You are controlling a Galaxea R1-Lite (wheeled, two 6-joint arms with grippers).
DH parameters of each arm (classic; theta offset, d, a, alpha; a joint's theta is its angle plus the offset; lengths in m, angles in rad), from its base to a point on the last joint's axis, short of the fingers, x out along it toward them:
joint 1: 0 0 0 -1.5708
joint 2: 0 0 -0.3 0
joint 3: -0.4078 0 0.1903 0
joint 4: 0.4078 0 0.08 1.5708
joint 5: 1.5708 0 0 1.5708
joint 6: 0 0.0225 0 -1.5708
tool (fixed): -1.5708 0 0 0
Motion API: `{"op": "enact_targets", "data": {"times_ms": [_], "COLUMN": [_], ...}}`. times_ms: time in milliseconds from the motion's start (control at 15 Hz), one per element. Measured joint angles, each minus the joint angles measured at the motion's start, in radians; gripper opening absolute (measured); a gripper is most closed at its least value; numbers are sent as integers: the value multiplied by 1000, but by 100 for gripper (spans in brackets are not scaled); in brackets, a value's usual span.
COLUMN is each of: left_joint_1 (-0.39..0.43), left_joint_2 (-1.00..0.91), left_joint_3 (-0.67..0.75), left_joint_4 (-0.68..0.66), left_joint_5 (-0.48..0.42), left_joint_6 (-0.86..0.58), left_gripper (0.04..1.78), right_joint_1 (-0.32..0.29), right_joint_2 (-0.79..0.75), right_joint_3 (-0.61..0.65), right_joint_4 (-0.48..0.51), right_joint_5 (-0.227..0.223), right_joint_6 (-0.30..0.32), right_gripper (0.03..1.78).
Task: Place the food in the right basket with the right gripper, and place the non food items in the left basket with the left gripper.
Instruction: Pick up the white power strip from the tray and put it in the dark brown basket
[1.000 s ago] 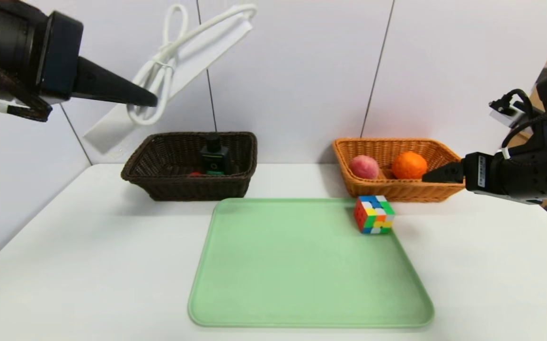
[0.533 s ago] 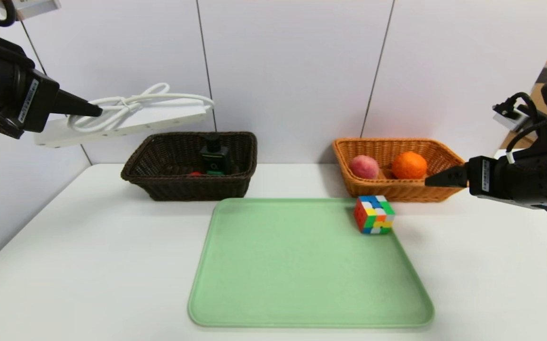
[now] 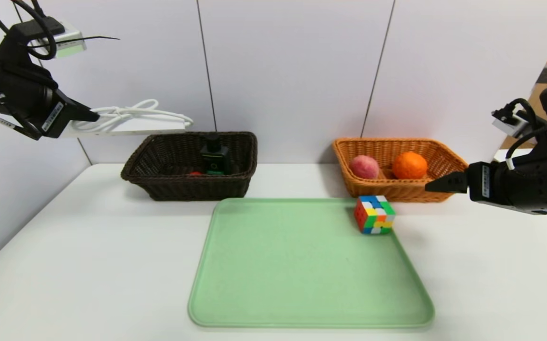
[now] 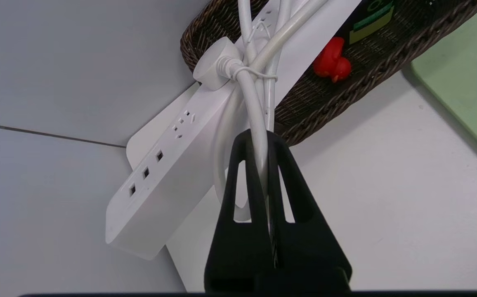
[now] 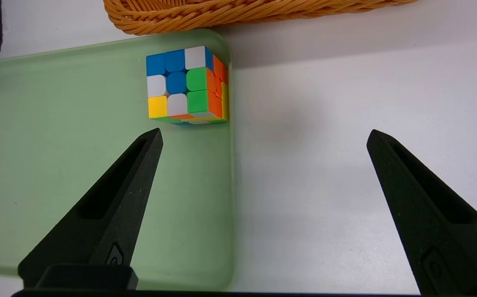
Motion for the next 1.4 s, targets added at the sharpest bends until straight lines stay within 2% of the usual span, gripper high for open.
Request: {"op": "enact_targets", "data": {"times_ms": [733,1133,1400], "left_joint_1": [0,-14,-48], "left_joint_2": [150,231,258], "left_joint_3": [-135,-141,-141], "left_joint_4": [-1,-110,-120], "left_joint_5": [77,184,218], "left_joint_6": [220,295,310], "left_gripper": [8,8,8], "right_joint_1": [-1,-1,-2], "right_joint_2": [3,3,3], "right_joint_3": [25,26,26], "right_joint_4": [-2,-1,-3], "right_joint_5": [1,1,0], "right_joint_6": [2,2,3], "right_gripper": [171,171,171]}}
